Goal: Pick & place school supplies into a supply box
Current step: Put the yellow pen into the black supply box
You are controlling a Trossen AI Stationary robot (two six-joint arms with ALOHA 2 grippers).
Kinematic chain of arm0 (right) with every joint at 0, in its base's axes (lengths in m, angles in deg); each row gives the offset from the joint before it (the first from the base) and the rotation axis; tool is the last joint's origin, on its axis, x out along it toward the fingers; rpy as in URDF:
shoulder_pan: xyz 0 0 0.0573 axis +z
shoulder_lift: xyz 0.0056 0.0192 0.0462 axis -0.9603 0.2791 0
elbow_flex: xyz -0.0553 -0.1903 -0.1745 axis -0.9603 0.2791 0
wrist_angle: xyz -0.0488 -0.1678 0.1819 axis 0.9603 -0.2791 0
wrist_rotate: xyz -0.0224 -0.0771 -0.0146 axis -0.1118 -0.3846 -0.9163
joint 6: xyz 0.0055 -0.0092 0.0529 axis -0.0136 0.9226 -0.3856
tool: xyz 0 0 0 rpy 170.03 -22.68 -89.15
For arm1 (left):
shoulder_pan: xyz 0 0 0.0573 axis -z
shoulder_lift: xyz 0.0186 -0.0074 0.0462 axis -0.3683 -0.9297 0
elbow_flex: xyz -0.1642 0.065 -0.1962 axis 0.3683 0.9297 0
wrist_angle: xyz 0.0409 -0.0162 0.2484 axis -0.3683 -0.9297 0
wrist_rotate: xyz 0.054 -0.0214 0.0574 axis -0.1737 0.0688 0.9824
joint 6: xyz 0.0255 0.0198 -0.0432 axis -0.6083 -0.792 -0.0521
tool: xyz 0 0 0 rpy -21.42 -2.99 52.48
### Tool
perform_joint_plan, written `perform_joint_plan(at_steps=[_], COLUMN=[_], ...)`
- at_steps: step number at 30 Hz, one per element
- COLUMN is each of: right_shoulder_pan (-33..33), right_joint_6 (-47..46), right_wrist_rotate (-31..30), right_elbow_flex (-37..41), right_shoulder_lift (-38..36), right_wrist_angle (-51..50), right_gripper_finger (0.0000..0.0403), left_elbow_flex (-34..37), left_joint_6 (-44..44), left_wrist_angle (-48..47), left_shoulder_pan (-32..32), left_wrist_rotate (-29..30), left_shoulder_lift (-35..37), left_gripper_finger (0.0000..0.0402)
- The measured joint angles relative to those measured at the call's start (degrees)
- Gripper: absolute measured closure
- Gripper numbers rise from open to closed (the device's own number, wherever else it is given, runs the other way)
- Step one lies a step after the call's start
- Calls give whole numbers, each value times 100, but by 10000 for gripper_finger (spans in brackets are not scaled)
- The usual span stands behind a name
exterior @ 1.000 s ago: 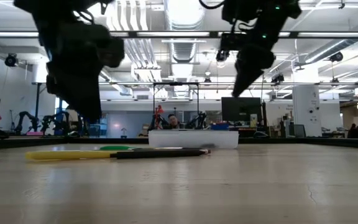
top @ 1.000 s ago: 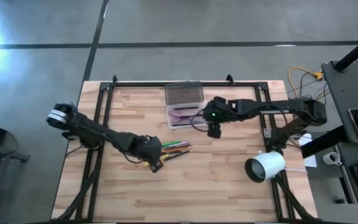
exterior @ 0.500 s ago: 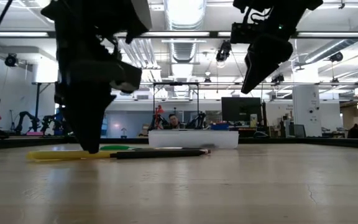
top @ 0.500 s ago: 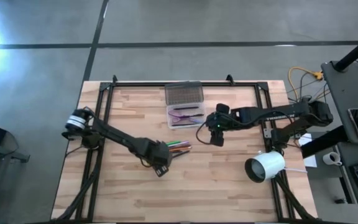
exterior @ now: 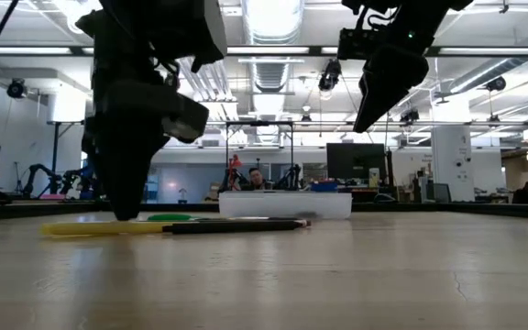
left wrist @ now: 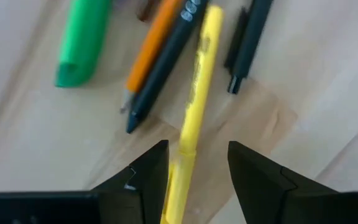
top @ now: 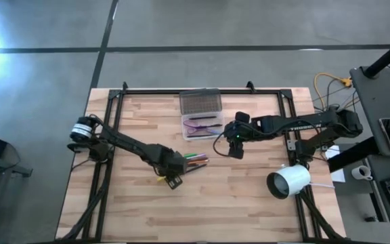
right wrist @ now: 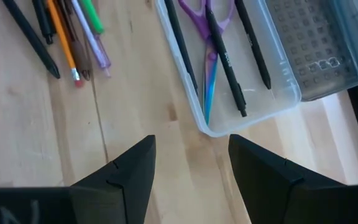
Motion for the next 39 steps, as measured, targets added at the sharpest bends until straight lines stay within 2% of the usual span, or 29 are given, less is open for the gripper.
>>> perform_joint_plan(at_steps=[6,9,20,25,28,30,34,39], right_shoulder_pan=[-10,-12,-12,-12,1,12,59,158], right_joint_6=[-195,-276,-443,-448,-450,-466,-652,-1240], right_wrist_rotate=[-97,-208,-275,-375,-558,-696,-902,-1124], right_elbow_flex=[8,15,33,37,30,24,33,52], right_shoulder_lift=[0,2,9,9,0,-43,-288,-713], right_wrist_angle=[7,9,18,21,30,32,-13,-535], right_gripper_finger=[206,206,207,210,216,221,228,232], left_elbow_flex=[87,204,296,32,-365,-658,-1296,-2078], left_joint_6=[-48,-294,-696,-859,-950,-1168,-2059,-3777], left_wrist_angle=[17,35,64,-274,-557,-664,-833,-808], left_shoulder_pan=[9,11,7,-4,-2,-41,-535,-1712], left_wrist_rotate=[45,210,252,40,-95,19,589,658], left_shoulder_lift=[-50,-48,-146,-11,314,499,553,64], left_gripper_finger=[264,289,385,386,386,386,386,386])
